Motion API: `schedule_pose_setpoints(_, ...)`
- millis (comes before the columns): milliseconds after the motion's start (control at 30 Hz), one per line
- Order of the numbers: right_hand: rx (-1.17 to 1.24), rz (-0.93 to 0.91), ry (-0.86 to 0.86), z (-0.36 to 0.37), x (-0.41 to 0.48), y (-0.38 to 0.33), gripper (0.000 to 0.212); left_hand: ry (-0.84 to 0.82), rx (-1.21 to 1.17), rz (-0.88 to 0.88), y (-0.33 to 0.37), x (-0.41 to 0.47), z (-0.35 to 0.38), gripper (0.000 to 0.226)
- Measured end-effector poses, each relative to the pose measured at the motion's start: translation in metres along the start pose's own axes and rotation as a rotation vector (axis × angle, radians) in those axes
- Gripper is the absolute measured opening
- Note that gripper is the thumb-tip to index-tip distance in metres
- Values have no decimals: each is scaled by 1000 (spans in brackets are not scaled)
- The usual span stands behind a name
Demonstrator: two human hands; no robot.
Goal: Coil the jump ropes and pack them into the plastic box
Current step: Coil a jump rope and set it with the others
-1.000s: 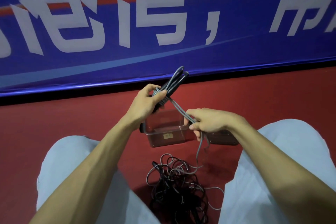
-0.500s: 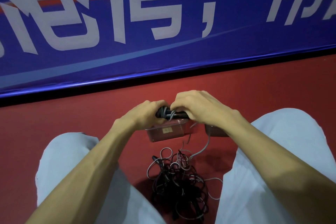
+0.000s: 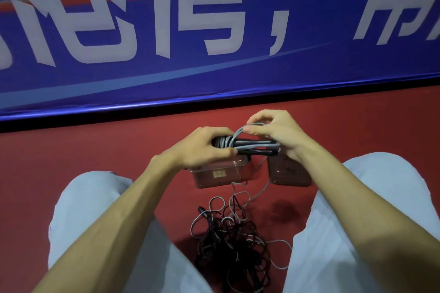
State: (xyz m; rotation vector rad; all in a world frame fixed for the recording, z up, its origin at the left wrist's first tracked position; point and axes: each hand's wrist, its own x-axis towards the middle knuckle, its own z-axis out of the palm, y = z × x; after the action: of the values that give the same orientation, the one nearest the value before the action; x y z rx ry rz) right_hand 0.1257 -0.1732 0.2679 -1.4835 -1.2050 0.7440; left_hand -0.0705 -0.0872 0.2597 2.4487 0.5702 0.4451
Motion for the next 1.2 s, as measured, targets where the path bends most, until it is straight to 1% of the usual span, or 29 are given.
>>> schedule_pose_setpoints(67,261,90,-118,-4,0,0,12,2,-201,-32,5,-1,-5,17)
schedule_pose_setpoints(133,468,117,-120,-3,3,3,7,32,-447,-51,12,-2,-7,17)
schedule_pose_setpoints(167,492,112,-91,-1,5,3,16,67,-553,-55,14,-1,-8,20)
schedule_pose_setpoints(233,429,94,-80,5,6,3,24,149,-721,-69,16,1,-10,37)
schedule_pose_setpoints(267,397,89,-111,7,5,1,24,182,-774,-81,15,2,-11,46)
schedule_pose_setpoints(300,366,92,-156,10,3,-1,25,202,-822,-95,15,3,-11,50)
schedule_pose_setpoints(367,284,104,-258,14,-2,-7,28,226,-884,-103,18,2,-11,46)
schedule_pose_setpoints(433,214,135,-334,15,-6,-9,37,269,-883,-118,21,2,-10,34)
schedule_pose_setpoints(500,138,175,-385,15,-7,-10,54,311,-858,-166,19,3,-8,25)
schedule_pose_setpoints(567,43,207,-404,14,-6,-8,61,326,-802,-215,17,3,-6,20)
schedule_pose_setpoints(600,-21,213,-412,13,-6,-6,58,333,-770,-231,15,3,-5,18)
schedule_pose_setpoints(700,-335,204,-481,7,-9,2,28,402,-714,-246,9,5,-6,14)
schedule_pose_setpoints(733,-445,205,-500,4,-9,4,21,427,-703,-252,6,6,-8,16)
schedule_pose_setpoints(800,-605,180,-501,1,-10,5,15,442,-645,-263,1,6,-9,24)
schedule_pose_setpoints(867,-726,82,-499,0,-10,3,13,436,-529,-279,-4,6,-8,30)
schedule_pose_setpoints(967,-930,-145,-478,3,-9,-1,12,382,-286,-313,-13,6,-8,36)
schedule_pose_setpoints(1033,-1009,-315,-438,5,-11,0,20,313,-89,-319,-16,6,-7,41)
schedule_pose_setpoints(1100,-1085,-466,-390,10,-16,0,16,223,79,-292,-16,6,-5,45)
schedule_pose_setpoints(1200,-1118,-653,-280,15,-19,-1,18,70,212,-232,-17,6,2,43)
